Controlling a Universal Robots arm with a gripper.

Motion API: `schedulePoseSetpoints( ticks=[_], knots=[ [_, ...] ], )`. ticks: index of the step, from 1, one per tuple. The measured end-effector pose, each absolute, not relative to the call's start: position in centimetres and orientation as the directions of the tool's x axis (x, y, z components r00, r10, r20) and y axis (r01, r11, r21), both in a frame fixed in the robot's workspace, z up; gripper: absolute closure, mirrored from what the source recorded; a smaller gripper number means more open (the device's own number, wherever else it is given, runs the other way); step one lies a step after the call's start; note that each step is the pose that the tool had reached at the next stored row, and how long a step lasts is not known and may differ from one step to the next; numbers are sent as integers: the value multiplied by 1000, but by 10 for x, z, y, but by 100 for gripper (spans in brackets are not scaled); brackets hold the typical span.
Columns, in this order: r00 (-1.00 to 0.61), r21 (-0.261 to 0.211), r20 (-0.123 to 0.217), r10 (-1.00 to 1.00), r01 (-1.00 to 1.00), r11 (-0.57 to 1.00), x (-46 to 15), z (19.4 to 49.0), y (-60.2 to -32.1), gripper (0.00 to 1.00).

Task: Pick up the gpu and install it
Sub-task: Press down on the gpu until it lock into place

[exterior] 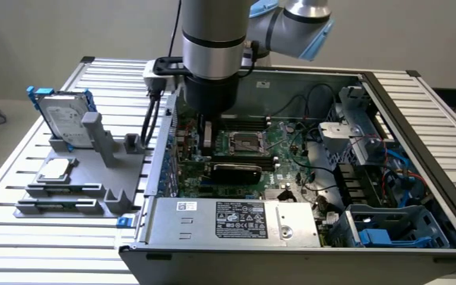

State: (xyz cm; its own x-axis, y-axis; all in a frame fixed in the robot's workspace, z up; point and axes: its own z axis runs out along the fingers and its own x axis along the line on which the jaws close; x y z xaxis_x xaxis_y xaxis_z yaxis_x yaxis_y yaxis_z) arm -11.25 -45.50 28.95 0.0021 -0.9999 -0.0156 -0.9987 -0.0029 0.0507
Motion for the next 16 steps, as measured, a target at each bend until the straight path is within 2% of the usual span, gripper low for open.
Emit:
schedulePoseSetpoints(
  ticks=[6,12,16],
  knots=[
    [1,104,-10,-1000,-995,-2,-114,289,-455,89],
    [2,135,53,-999,-991,5,-116,289,-455,89],
    [3,161,63,-998,-987,7,-116,290,-455,89]
  ],
)
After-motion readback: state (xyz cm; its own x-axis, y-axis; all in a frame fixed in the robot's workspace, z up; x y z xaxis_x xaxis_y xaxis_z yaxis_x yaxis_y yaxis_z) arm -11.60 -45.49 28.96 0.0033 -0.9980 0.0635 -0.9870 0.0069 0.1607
